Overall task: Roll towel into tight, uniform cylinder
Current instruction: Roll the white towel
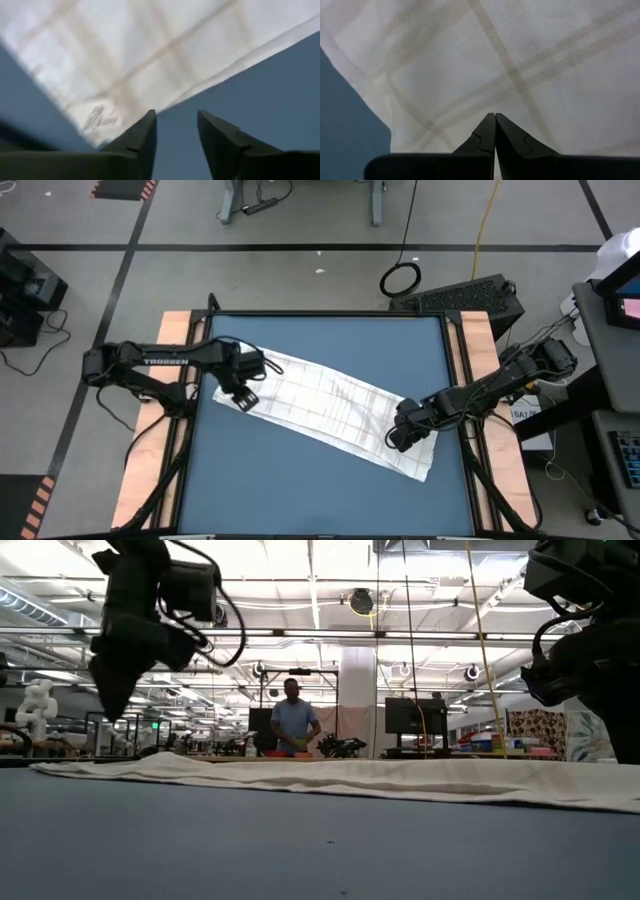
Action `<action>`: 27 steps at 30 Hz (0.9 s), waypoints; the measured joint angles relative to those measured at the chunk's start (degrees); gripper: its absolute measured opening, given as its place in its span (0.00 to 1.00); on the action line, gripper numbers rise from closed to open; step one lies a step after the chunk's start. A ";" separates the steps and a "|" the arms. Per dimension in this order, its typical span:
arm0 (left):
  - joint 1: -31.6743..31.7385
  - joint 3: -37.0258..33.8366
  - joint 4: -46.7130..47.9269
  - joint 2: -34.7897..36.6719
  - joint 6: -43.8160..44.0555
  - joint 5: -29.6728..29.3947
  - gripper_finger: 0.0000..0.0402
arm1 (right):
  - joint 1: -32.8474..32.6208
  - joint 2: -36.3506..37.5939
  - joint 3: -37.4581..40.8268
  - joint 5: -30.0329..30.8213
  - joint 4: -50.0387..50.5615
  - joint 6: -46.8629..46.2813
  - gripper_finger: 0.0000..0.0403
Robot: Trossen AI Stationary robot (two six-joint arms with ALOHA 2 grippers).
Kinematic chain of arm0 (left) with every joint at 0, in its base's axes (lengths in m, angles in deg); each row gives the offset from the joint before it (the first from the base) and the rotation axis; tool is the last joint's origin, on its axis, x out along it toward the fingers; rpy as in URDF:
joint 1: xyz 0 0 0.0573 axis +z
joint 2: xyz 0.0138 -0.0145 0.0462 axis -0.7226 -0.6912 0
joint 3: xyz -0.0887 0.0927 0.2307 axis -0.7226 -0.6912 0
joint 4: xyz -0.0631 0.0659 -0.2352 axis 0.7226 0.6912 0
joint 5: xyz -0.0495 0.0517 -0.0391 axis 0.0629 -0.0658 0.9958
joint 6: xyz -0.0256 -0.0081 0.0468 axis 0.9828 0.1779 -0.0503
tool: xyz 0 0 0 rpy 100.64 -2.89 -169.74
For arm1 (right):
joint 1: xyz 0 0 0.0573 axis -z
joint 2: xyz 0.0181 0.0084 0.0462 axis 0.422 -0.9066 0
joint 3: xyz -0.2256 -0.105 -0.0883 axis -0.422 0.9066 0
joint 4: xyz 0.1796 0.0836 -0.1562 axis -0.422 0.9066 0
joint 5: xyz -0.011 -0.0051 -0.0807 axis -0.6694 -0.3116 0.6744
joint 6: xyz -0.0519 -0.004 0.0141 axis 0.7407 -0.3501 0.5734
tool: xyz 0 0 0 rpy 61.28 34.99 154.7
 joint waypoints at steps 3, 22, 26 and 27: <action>-2.98 -0.02 -3.93 0.00 -0.59 -1.01 0.45 | 0.00 0.00 0.00 0.48 -0.03 0.08 0.00; -7.52 -10.23 -21.61 3.28 -25.55 1.89 0.51 | 0.00 -0.02 0.00 1.14 -0.75 0.42 0.00; -8.40 -10.19 -21.79 2.86 -25.63 1.18 0.51 | 0.00 -0.02 0.00 1.38 -0.78 0.63 0.00; -8.61 -10.31 -22.41 2.89 -25.82 1.19 0.51 | 0.00 -0.02 0.00 1.58 -0.82 0.64 0.00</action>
